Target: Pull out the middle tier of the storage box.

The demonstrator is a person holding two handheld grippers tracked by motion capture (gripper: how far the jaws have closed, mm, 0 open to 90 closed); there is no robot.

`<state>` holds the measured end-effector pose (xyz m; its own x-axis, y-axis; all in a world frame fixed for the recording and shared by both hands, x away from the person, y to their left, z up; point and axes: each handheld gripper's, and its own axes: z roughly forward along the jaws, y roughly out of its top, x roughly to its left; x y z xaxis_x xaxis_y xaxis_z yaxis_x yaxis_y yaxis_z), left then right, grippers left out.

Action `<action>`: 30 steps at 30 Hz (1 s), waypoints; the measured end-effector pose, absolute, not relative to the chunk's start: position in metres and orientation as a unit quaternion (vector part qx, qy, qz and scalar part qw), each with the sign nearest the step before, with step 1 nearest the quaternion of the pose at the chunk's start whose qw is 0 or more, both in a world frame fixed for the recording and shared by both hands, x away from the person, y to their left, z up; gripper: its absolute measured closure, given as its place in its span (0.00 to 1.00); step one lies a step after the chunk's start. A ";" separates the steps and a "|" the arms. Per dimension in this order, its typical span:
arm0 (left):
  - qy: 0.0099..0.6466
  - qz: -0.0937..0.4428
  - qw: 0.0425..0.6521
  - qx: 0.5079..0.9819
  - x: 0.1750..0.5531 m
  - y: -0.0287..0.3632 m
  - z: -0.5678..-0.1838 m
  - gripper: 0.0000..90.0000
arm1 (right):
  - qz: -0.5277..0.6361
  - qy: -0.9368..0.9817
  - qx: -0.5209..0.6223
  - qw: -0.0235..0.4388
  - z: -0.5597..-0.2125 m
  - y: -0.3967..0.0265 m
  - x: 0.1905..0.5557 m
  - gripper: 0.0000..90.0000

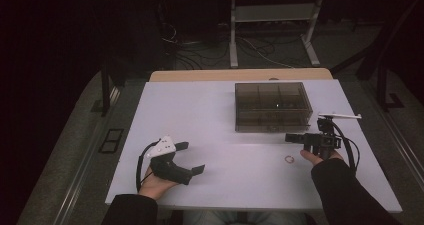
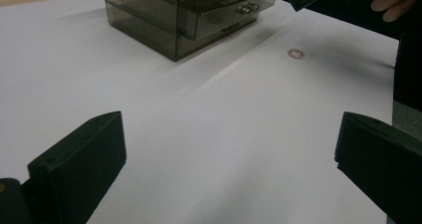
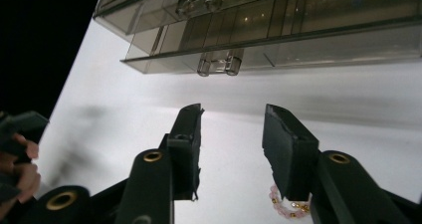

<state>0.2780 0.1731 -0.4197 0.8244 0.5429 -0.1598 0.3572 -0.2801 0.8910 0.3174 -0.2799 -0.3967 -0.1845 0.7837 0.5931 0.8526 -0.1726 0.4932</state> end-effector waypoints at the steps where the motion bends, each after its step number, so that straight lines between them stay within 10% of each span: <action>1: 0.283 0.088 0.528 0.796 0.278 0.173 -0.420 0.00 | -0.420 -0.646 -0.636 0.042 -0.395 -0.279 0.318 0.63; 30: 0.281 0.087 0.526 0.798 0.278 0.172 -0.420 0.00 | -0.373 -0.771 -0.516 0.022 -0.331 -0.282 0.347 0.51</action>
<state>0.2783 0.1717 -0.4205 0.8269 0.5399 -0.1574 0.3578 -0.2891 0.8879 0.3466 -0.2823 -0.3308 -0.4667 0.7790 0.4187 0.8115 0.1890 0.5529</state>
